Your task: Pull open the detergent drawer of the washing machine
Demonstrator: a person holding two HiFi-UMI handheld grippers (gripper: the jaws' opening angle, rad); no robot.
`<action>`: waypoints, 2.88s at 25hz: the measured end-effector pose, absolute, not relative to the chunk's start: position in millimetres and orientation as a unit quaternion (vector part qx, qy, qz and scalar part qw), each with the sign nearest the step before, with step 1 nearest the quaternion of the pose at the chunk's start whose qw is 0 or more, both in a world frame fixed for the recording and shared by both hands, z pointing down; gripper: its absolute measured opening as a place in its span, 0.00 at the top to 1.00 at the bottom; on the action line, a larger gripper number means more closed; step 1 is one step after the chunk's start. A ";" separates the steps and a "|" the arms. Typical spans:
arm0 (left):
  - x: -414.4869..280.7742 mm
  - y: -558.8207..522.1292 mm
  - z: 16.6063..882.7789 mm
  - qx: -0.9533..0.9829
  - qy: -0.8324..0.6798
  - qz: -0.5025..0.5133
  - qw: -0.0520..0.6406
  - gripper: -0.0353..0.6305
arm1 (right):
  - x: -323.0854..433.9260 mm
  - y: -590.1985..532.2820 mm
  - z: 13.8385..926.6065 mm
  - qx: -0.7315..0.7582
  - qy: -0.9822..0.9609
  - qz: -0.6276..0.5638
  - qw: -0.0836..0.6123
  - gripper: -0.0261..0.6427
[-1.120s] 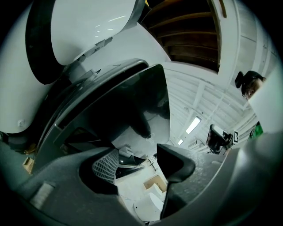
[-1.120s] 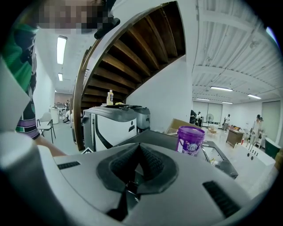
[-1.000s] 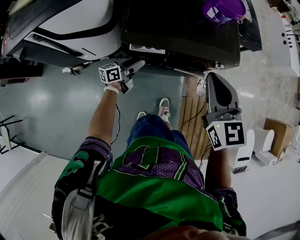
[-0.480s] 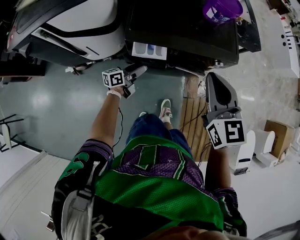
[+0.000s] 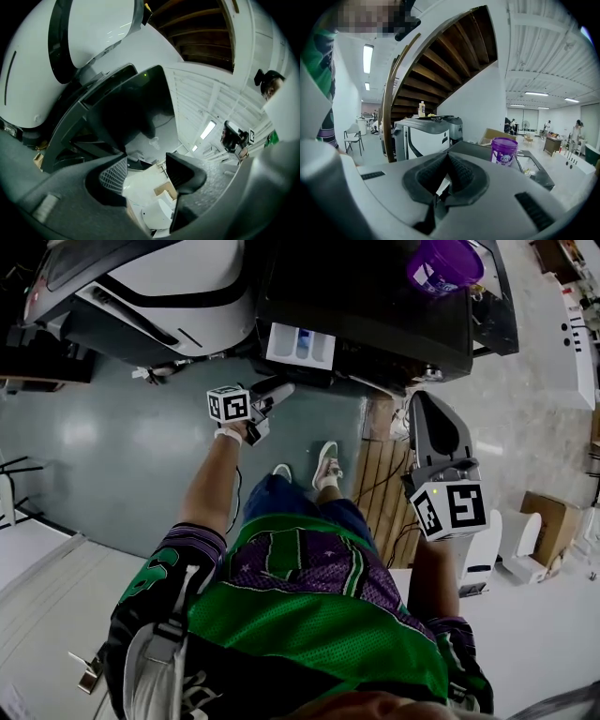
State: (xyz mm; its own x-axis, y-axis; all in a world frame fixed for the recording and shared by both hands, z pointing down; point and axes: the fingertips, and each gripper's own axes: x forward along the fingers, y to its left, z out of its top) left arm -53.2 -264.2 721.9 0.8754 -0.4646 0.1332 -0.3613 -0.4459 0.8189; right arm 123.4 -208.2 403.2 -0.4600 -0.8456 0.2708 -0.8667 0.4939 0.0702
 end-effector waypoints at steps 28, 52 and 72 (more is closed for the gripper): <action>-49.5 -281.4 722.7 0.837 -0.234 -0.142 0.474 0.57 | 123.5 -197.7 428.8 0.496 -0.851 0.055 0.163 0.96; -54.8 -224.2 729.7 0.843 -0.218 -0.115 0.478 0.58 | 106.3 -171.8 423.4 0.496 -0.853 0.055 0.153 0.96; -72.5 -154.2 643.2 0.892 -0.225 -0.048 0.389 0.58 | 96.6 -126.9 389.0 0.518 -0.847 0.049 0.107 0.96</action>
State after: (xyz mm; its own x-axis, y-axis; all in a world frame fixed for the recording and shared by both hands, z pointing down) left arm -72.5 -154.2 643.2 0.8939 -0.4391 0.0904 -0.3652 -0.5963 0.7149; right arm 96.6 -126.9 389.0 -0.4408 -0.8669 0.2327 -0.8880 0.4589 0.0277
